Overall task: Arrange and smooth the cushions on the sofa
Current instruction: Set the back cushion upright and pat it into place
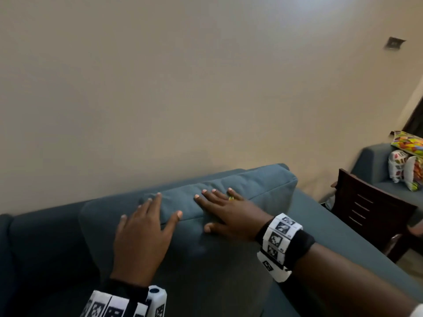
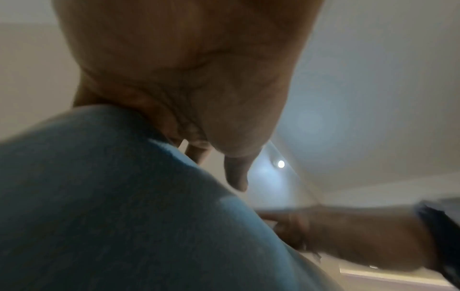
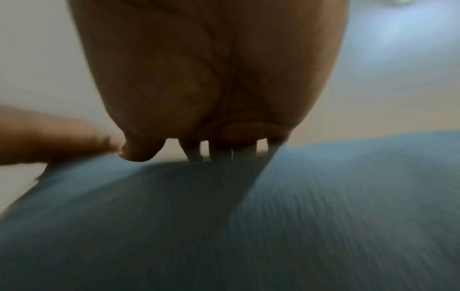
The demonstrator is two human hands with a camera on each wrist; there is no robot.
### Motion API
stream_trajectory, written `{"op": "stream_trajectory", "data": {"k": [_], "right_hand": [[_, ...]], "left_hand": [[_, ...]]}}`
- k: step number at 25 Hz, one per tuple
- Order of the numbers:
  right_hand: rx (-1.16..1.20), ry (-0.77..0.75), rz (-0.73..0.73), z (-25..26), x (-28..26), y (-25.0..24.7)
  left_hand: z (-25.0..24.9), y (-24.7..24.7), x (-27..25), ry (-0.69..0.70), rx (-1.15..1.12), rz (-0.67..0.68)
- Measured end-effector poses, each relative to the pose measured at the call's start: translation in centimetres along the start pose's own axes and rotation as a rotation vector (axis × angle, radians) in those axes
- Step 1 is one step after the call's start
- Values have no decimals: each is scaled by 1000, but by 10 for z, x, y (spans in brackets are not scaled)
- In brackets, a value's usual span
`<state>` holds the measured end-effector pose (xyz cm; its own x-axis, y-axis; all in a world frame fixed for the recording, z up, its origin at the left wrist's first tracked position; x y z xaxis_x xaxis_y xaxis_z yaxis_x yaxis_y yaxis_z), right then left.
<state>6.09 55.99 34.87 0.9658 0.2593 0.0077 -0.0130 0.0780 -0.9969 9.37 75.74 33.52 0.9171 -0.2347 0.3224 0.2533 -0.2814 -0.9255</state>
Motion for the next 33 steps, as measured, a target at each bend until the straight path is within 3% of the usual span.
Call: {"op": "stream_trajectory", "data": {"k": [1,3,4,5,6,7,8,10,11,12,14,15,18,20,22,25,28,33], "right_hand": [[69,12,-120,-16,0,-22],[281,92,-548,-61,-13,-81],[252,142,-605,-79,-20,-91],[140,162,-470,-90,-19,-75],[-3,160,-196,-106,-17,-37],[-13,184,-18,-123,-21,-13],[52,246,-39,-142,-25,-18],[236,294,-531,-179,-41,-66],[262,342,-627,-194,-47,-72],[198,351,-537,-199,-45,-62],[131,384,-148,-220,-45,3],[233,404,-181,-232,-52,12],[695,579,-618,-289,-86,3],[1066,658,-559,-292,-91,34],[1246,583,-510,-276,-77,53],[982,560,-706,-276,-71,30],[746,480,-732,-260,-59,-9],[561,351,-783,-197,-36,-112]], "left_hand": [[-5,4,4,6,22,17],[-6,-1,8,-43,53,-37],[-5,-3,7,-73,52,-39],[-5,-4,4,-86,48,-31],[-6,-5,1,-85,38,-26],[-7,-5,-1,-71,22,-27],[-10,-3,0,-53,16,-30],[-17,-1,1,-53,41,-46],[-18,-1,0,-71,59,-53],[-18,0,0,-92,72,-51],[-20,5,-5,-97,104,-12],[-20,10,-6,-76,127,6],[-18,15,-8,-52,146,40],[-9,19,-11,-82,105,82],[-1,17,-15,-86,54,17],[3,4,-22,-87,-10,-143],[9,-22,-30,-165,6,-193],[46,-70,-58,-233,-93,-265]]}}
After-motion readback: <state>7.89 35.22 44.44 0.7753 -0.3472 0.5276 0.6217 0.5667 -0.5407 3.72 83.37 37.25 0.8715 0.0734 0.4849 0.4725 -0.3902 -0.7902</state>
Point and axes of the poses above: each hand's wrist, its own x-axis towards the middle knuckle, its own y-axis out of the palm, z = x × y, the point moved 8 cm from there along x, towards the middle knuckle, and after that the axes turned 6 degrees about x, right-handed, at the moved point
